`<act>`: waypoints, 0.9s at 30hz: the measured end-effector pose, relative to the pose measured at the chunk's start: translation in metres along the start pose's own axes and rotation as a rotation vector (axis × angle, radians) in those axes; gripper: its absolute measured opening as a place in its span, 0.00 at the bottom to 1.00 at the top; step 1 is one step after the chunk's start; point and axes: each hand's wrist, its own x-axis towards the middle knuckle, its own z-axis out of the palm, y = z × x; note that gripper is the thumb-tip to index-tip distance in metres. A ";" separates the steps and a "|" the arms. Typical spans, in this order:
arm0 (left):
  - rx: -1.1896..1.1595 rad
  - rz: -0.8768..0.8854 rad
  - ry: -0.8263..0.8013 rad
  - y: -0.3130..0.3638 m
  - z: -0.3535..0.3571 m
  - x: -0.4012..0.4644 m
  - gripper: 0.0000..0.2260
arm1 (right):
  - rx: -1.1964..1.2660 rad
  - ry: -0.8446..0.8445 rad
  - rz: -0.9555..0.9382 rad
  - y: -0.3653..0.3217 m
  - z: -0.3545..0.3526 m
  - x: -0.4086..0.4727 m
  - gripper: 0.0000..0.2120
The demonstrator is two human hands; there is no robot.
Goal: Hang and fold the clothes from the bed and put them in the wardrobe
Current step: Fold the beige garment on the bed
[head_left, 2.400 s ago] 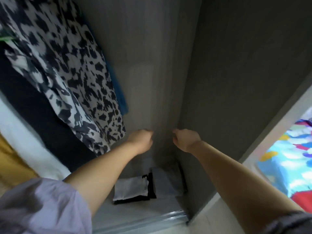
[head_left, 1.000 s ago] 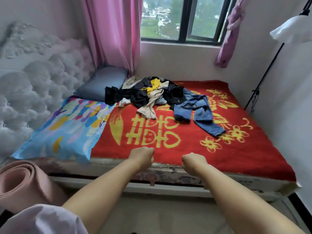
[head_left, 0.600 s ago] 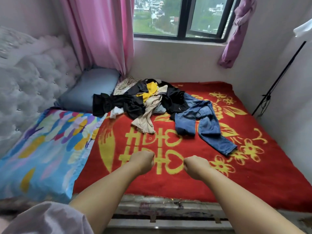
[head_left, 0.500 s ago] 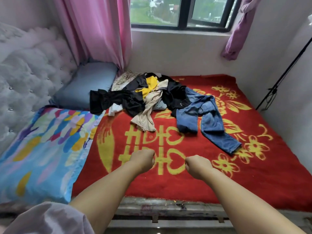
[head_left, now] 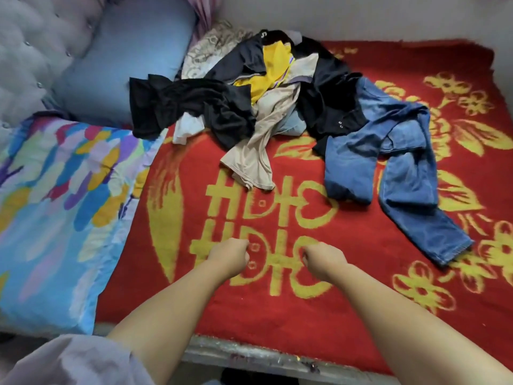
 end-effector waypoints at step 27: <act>0.129 0.200 0.526 -0.066 0.026 0.373 0.14 | 0.148 0.569 0.130 -0.022 0.131 0.265 0.30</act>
